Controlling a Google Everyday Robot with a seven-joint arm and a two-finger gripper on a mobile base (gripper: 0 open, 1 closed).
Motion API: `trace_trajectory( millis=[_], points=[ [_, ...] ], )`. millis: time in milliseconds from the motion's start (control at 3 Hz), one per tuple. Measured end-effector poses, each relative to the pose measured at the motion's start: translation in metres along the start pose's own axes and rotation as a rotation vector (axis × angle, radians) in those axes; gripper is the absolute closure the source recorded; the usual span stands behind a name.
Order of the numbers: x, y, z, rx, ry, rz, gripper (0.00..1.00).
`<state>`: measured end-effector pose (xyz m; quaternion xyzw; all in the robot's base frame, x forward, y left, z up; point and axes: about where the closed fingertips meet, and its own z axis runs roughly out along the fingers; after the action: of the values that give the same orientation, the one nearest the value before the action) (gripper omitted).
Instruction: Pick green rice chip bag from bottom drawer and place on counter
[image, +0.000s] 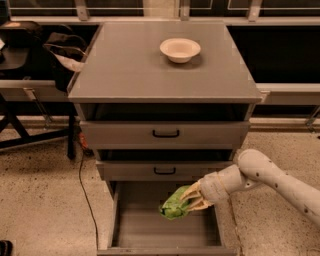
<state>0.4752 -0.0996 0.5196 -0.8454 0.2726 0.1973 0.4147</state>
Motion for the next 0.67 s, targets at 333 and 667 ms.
trace_trajectory(
  millis=[333,667],
  points=[
    [-0.043,-0.027,-0.035,0.0,-0.002,-0.032,1.0],
    [-0.071,-0.051,-0.064,-0.012,0.019,-0.055,1.0]
  ],
)
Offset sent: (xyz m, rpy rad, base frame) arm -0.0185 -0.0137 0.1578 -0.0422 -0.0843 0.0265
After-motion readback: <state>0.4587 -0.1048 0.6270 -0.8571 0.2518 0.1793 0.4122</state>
